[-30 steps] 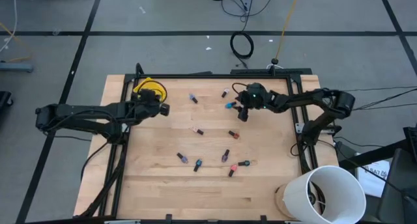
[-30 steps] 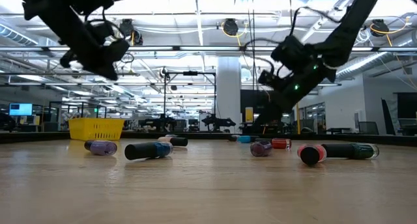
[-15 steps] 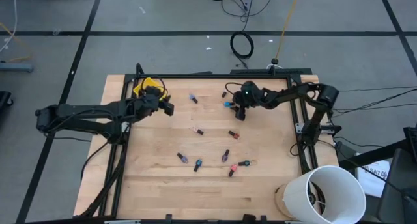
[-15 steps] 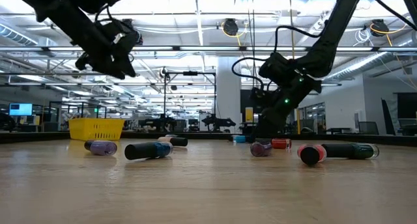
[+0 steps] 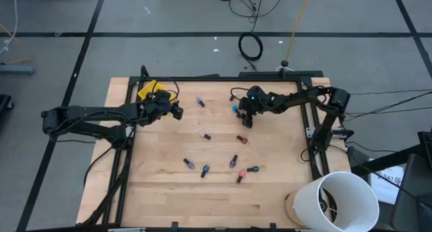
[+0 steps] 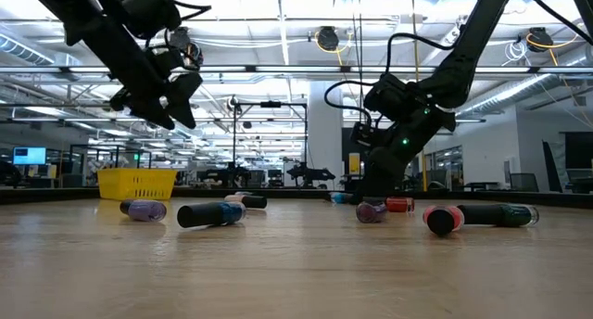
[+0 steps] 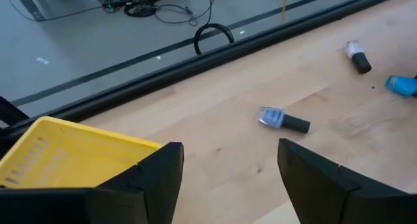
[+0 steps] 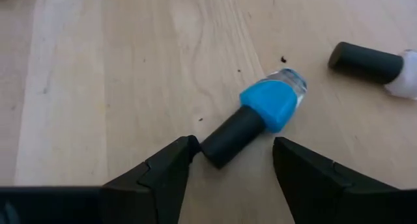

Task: Pick & Place Nail Polish
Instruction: Put the blue nail polish into the yellow bin

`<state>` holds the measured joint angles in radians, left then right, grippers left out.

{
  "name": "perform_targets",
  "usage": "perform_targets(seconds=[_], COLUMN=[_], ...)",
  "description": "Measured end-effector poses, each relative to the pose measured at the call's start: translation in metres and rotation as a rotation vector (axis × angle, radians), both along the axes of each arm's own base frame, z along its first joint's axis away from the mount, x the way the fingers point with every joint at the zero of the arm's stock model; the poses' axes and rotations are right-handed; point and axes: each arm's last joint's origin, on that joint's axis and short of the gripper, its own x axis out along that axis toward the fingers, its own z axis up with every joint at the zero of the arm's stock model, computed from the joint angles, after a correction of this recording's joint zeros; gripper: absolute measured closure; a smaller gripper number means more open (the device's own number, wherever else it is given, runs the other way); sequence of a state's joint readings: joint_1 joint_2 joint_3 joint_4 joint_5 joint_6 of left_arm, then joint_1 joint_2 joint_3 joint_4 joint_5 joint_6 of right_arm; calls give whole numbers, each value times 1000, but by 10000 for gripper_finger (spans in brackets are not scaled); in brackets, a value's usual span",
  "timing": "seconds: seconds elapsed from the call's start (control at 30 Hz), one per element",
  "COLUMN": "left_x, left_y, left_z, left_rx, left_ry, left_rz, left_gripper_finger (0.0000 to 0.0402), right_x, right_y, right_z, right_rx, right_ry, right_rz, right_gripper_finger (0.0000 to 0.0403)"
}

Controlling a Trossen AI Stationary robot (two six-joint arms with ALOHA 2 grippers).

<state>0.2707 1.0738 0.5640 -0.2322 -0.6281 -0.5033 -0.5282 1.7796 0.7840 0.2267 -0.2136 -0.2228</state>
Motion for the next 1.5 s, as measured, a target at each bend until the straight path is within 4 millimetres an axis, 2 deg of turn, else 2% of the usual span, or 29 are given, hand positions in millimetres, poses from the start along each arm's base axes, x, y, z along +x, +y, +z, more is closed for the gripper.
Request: perform_targets(seconds=[0.27,0.7,0.9,1.1,1.4,1.5], left_x=[4,6,8,11,11,11], left_y=[1,2,2,1,1,1], left_z=[-2,1,3,5,5,5], left_rx=[9,25,21,10,4,-3], left_ry=[-2,-25,-60,-84,-88,-89], left_rz=[-10,-18,-32,-82,-87,-99], left_gripper_finger=[155,155,155,155,156,156], right_x=[3,8,7,7,7,11], right_y=[1,3,1,1,6,11], right_z=[1,4,3,3,2,9], right_rx=[31,4,-35,-43,-78,-96], right_ry=[-28,-66,-45,-42,-55,-96], right_rz=[-79,-88,-162,-151,-109,-89], right_gripper_finger=[237,250,298,352,354,354])
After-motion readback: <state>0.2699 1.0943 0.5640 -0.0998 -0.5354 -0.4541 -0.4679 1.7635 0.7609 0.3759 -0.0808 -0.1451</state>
